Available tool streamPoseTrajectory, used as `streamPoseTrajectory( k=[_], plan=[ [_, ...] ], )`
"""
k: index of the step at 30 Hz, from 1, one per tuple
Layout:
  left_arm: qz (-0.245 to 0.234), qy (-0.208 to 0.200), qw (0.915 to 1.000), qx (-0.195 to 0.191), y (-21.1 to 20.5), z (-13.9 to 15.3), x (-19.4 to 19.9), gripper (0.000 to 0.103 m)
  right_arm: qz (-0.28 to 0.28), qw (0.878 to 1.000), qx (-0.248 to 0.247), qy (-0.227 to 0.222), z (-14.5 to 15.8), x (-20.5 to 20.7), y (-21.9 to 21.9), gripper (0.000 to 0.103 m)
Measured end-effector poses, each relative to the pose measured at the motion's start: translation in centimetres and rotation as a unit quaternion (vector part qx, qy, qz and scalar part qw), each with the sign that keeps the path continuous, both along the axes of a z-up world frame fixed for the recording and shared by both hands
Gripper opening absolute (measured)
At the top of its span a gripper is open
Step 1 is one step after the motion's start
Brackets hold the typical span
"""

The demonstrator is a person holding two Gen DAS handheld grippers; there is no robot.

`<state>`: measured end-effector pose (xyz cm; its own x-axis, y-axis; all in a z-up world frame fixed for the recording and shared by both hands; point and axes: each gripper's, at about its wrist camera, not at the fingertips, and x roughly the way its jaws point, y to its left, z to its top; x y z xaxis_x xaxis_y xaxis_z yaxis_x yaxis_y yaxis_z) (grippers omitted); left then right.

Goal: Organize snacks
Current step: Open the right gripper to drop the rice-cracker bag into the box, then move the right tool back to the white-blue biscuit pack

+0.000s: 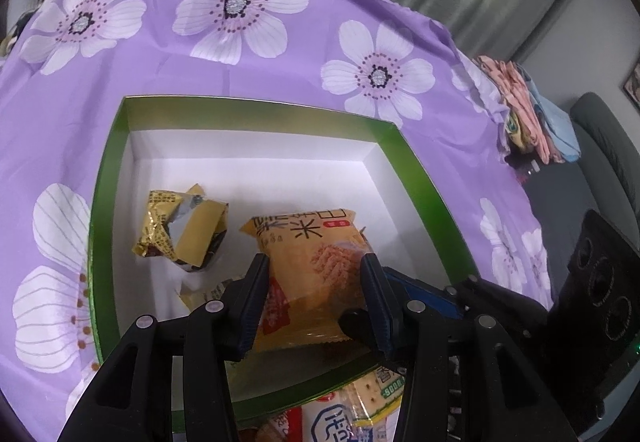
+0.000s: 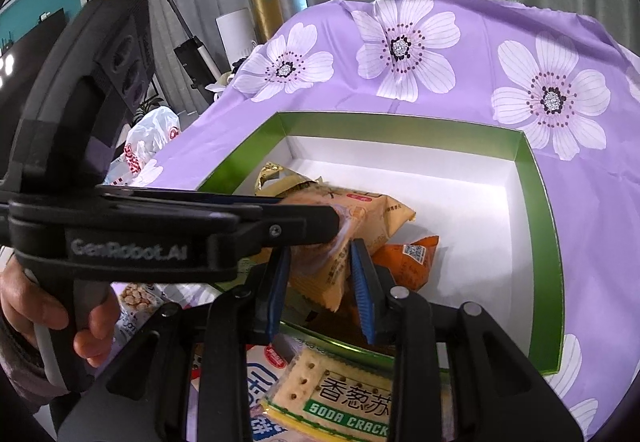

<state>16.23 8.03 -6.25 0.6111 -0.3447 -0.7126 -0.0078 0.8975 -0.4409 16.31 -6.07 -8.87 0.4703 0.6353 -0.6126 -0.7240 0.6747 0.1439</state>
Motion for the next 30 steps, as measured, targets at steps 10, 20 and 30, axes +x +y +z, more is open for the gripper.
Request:
streamPoseTrajectory(
  k=[10,20,30],
  plan=[
    [0.033,-0.010,0.9994,0.004,2.1,1.8,-1.8,0.071,-0.032,0.999,0.017,-0.005,0.7,-1.9,-2.9,0.053],
    [0.050,-0.019,0.9985,0.011,2.6,3.7,-6.6,0.071,-0.053,0.998,0.023,0.022,0.0,-5.6,-6.7,0.056],
    [0.056,-0.001,0.9983,0.012,2.3,3.2,-11.6,0.071,-0.057,0.997,0.024,0.048,-1.1,-9.1,-8.9,0.057]
  ],
)
